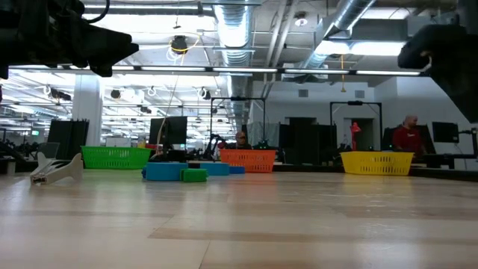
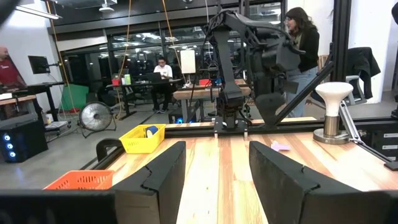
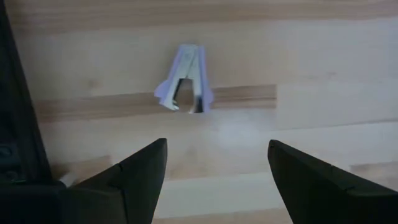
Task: Pick and place Stapler, Stapler remover, tape
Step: Put the purple staple remover into the green bin
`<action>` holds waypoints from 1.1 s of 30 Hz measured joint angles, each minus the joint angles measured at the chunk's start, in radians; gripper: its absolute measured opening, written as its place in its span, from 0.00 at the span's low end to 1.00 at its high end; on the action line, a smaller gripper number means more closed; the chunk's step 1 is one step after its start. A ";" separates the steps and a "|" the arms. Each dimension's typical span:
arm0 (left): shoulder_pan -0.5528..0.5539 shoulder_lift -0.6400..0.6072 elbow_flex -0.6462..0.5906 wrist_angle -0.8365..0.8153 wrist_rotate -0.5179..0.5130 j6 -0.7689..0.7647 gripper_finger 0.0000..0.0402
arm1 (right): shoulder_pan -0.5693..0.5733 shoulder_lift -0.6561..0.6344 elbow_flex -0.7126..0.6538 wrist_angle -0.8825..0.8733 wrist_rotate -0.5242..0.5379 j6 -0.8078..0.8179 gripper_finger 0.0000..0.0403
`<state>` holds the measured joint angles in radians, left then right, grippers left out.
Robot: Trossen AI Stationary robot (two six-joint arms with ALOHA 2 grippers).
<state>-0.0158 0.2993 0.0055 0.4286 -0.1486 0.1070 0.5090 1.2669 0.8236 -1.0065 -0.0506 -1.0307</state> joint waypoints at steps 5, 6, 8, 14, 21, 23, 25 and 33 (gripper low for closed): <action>0.000 0.000 0.000 0.000 0.000 0.000 0.42 | 0.036 0.063 -0.017 0.017 -0.001 0.000 0.67; 0.000 0.000 0.000 0.000 0.000 0.000 0.42 | 0.040 0.076 -0.018 0.032 -0.001 0.001 0.67; 0.000 0.000 0.000 0.000 0.000 0.000 0.42 | 0.048 0.097 -0.026 0.054 0.000 0.001 0.67; 0.000 0.004 0.000 -0.001 0.000 0.000 0.42 | 0.055 0.161 -0.028 0.140 -0.001 0.011 0.67; 0.000 0.010 0.000 0.000 0.000 0.000 0.42 | 0.054 0.214 -0.028 0.155 -0.001 0.011 0.66; 0.000 0.010 0.000 0.000 0.000 0.000 0.42 | 0.054 0.222 -0.028 0.157 -0.001 0.011 0.64; 0.000 0.010 0.000 0.000 0.000 0.000 0.42 | 0.053 0.228 -0.028 0.156 -0.001 0.011 0.62; 0.000 0.010 0.000 0.000 0.000 0.000 0.42 | 0.051 0.227 -0.028 0.157 -0.001 0.011 0.46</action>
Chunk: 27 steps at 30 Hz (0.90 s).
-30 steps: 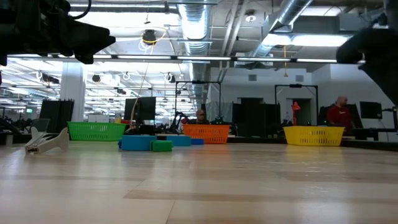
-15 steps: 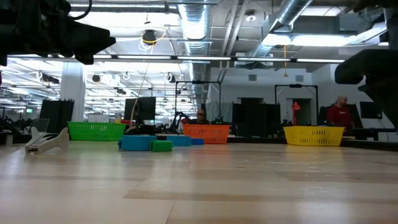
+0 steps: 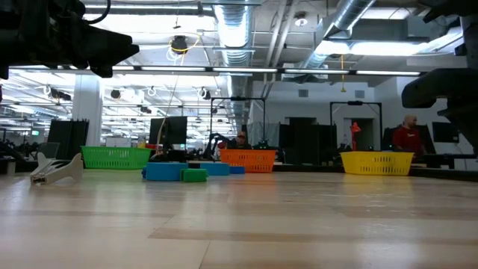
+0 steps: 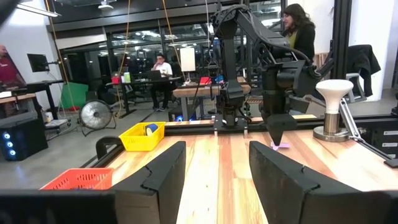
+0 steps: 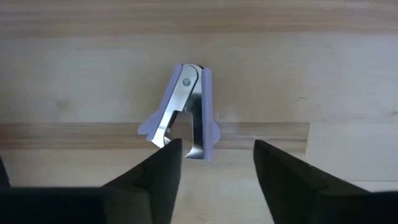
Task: Pick and place Stapler, Stapler remover, tape
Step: Put the purple staple remover into the green bin
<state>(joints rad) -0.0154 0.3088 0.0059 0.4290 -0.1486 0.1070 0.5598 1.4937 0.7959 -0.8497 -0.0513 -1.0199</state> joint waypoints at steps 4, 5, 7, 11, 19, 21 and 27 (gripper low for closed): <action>0.000 0.000 0.000 0.000 0.000 0.000 0.42 | 0.000 0.000 0.000 0.001 0.000 0.000 0.35; 0.000 0.000 0.000 0.000 0.000 0.000 0.42 | 0.000 0.000 0.000 0.000 0.000 0.000 0.33; 0.000 0.000 0.000 0.000 0.000 0.000 0.42 | -0.005 0.000 0.000 0.000 -0.001 0.000 0.28; 0.000 0.000 0.000 0.000 0.000 0.000 0.42 | -0.017 0.000 0.000 0.000 -0.003 0.000 0.21; 0.000 0.000 0.000 0.000 0.000 0.000 0.42 | -0.026 0.000 0.000 -0.002 -0.004 0.005 0.16; 0.000 0.000 0.000 0.000 0.000 0.000 0.42 | -0.021 0.000 0.000 -0.002 -0.004 0.019 0.16; 0.000 0.000 0.000 0.000 0.000 0.000 0.42 | 0.002 0.000 0.000 -0.002 -0.004 0.050 0.16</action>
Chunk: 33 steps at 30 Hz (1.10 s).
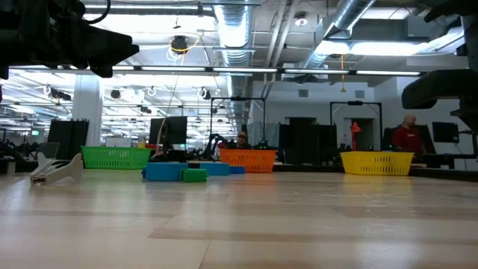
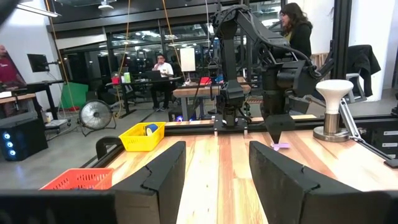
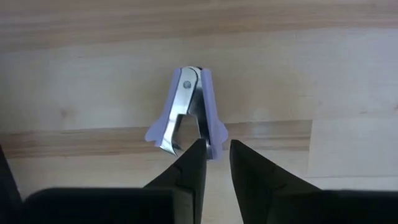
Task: Pick and place Stapler, Stapler remover, tape
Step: Put the purple staple remover into the green bin
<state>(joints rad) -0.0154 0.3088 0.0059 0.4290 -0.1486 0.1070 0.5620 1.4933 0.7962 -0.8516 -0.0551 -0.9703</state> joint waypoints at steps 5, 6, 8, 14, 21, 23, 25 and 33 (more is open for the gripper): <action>0.000 0.000 0.000 0.000 0.000 0.000 0.42 | 0.014 0.000 0.000 0.003 0.000 0.001 0.16; 0.000 0.000 0.000 0.000 0.000 0.000 0.42 | 0.015 0.000 0.000 0.003 0.000 0.001 0.16; 0.000 0.000 0.000 0.000 0.000 0.000 0.42 | 0.015 0.000 0.000 0.007 0.000 0.003 0.16; 0.000 0.000 0.000 0.000 0.000 0.000 0.42 | 0.015 0.000 0.000 0.038 0.000 0.003 0.16; 0.000 0.000 0.000 0.000 0.000 0.000 0.42 | 0.014 0.000 0.000 0.041 0.000 0.002 0.16; 0.000 0.000 0.000 0.000 0.000 0.000 0.42 | 0.014 0.000 -0.001 0.042 0.000 -0.005 0.16; 0.000 0.000 0.000 0.000 0.000 0.000 0.42 | 0.014 0.000 -0.011 0.058 0.000 -0.006 0.16; 0.000 0.000 0.000 0.000 0.000 0.000 0.42 | 0.015 0.000 -0.018 0.051 0.001 -0.024 0.13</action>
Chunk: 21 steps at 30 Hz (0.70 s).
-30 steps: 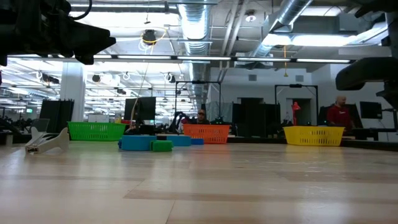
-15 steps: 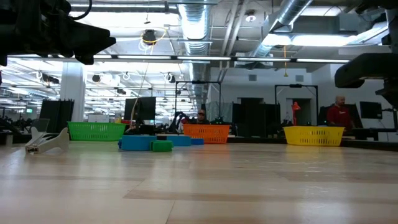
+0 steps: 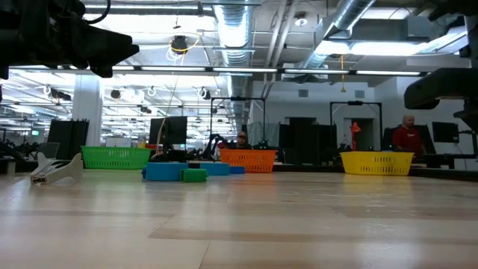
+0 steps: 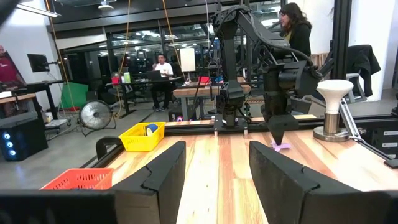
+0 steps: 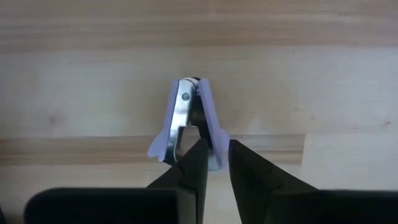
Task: Pick and place Stapler, Stapler remover, tape
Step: Put the purple staple remover into the green bin
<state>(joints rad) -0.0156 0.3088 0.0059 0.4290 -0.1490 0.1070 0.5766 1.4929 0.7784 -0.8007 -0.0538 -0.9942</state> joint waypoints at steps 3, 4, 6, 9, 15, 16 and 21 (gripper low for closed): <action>0.000 0.000 0.000 0.000 0.000 0.000 0.42 | 0.000 0.000 0.000 0.000 0.001 0.000 0.08; 0.000 0.000 0.000 0.000 0.000 0.000 0.42 | -0.001 0.000 0.000 -0.001 0.001 0.000 0.06; 0.000 0.000 0.000 0.000 0.000 0.000 0.42 | -0.001 0.000 0.000 -0.001 0.001 -0.001 0.02; 0.000 0.000 0.000 0.000 0.000 0.000 0.42 | -0.002 0.000 0.000 -0.002 0.002 -0.007 0.02; 0.000 0.000 0.000 0.000 0.000 0.000 0.42 | -0.003 0.000 0.000 -0.002 0.002 -0.011 0.01; 0.000 0.000 0.000 0.000 0.000 0.000 0.42 | -0.003 0.000 0.000 -0.002 0.002 -0.011 0.01; 0.000 0.000 0.000 0.000 0.000 0.000 0.42 | -0.007 -0.009 0.014 -0.010 0.002 -0.009 0.00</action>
<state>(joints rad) -0.0156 0.3086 0.0059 0.4290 -0.1490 0.1070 0.5700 1.4837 0.7924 -0.8112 -0.0517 -1.0033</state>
